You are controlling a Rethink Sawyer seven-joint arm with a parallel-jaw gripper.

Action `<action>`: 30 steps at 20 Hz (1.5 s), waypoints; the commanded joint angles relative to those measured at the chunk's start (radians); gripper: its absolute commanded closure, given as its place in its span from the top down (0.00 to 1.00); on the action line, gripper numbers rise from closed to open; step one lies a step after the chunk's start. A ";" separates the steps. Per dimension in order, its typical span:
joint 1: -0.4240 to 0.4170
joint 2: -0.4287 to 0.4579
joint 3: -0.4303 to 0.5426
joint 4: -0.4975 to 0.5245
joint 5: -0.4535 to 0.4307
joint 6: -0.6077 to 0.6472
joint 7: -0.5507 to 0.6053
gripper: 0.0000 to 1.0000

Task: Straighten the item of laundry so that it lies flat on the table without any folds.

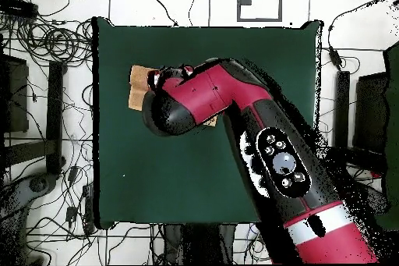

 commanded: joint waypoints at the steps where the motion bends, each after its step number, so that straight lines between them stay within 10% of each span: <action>1: -0.019 0.107 -0.055 0.082 0.050 0.005 -0.029 1.00; 24: 0.113 0.154 -0.224 0.116 0.067 -0.127 0.122 1.00; 30: 0.286 0.160 -0.426 0.090 -0.030 -0.291 0.279 1.00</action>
